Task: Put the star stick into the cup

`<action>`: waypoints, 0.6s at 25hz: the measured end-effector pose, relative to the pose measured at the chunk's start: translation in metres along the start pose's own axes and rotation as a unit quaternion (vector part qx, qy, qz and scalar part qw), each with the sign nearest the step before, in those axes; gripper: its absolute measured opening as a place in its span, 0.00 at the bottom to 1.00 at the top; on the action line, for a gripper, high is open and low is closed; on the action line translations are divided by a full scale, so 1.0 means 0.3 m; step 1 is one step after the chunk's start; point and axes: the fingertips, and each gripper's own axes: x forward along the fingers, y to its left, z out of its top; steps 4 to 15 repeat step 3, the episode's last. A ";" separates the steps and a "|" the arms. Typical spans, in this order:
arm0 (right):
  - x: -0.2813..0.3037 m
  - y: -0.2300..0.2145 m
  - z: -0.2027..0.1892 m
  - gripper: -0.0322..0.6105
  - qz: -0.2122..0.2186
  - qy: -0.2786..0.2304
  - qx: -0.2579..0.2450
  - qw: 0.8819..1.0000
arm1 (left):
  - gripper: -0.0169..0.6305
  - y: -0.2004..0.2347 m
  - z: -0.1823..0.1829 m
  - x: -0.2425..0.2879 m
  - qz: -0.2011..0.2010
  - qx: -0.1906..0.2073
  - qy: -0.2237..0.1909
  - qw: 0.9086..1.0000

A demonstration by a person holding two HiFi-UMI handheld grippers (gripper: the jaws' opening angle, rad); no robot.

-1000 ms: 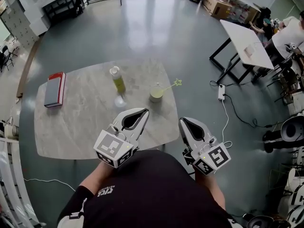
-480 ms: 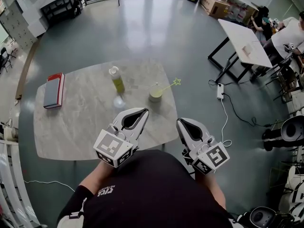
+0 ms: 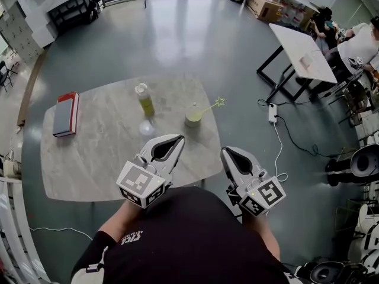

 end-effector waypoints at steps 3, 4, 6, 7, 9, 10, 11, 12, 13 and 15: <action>0.006 0.006 0.000 0.07 -0.003 0.001 0.001 1.000 | 0.03 0.008 0.001 -0.009 0.000 -0.001 0.001 1.000; 0.006 0.006 0.000 0.07 -0.003 0.001 0.001 1.000 | 0.03 0.008 0.001 -0.009 0.000 -0.001 0.001 1.000; 0.006 0.006 0.000 0.07 -0.003 0.001 0.001 1.000 | 0.03 0.008 0.001 -0.009 0.000 -0.001 0.001 1.000; 0.006 0.006 0.000 0.07 -0.003 0.001 0.001 1.000 | 0.03 0.008 0.001 -0.009 0.000 -0.001 0.001 1.000; 0.006 0.006 0.000 0.07 -0.003 0.001 0.001 1.000 | 0.03 0.008 0.001 -0.009 0.000 -0.001 0.001 1.000; 0.006 0.006 0.000 0.07 -0.003 0.001 0.001 1.000 | 0.03 0.008 0.001 -0.009 0.000 -0.001 0.001 1.000; 0.006 0.006 0.000 0.07 -0.003 0.001 0.001 1.000 | 0.03 0.008 0.001 -0.009 0.000 -0.001 0.001 1.000; 0.006 0.006 0.000 0.07 -0.003 0.001 0.001 1.000 | 0.03 0.008 0.001 -0.009 0.000 -0.001 0.001 1.000; 0.006 0.006 0.000 0.07 -0.003 0.001 0.001 1.000 | 0.03 0.008 0.001 -0.009 0.000 -0.001 0.001 1.000; 0.006 0.006 0.000 0.07 -0.003 0.001 0.001 1.000 | 0.03 0.008 0.001 -0.009 0.000 -0.001 0.001 1.000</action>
